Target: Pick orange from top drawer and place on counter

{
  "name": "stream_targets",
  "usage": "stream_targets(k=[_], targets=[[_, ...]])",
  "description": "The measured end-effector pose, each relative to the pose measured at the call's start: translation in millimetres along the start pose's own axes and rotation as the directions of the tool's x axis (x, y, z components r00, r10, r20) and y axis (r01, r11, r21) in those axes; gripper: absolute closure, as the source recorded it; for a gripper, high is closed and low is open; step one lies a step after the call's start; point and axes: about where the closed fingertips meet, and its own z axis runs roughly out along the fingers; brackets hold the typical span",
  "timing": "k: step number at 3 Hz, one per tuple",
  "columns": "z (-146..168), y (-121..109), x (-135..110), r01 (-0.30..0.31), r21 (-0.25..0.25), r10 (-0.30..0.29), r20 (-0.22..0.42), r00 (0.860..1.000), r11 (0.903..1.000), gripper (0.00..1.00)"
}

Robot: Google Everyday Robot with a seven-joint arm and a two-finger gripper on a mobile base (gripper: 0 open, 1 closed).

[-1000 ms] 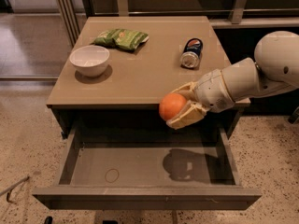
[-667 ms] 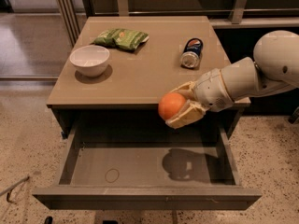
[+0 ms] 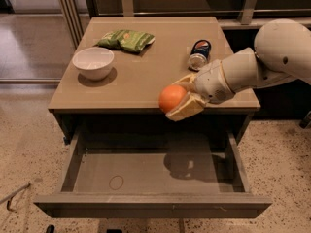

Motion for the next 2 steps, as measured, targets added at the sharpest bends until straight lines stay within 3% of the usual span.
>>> stream_targets(k=[2], targets=[[13.4,-48.4,-10.1,0.055,0.064,-0.059,0.062,0.996,0.9964,1.00]])
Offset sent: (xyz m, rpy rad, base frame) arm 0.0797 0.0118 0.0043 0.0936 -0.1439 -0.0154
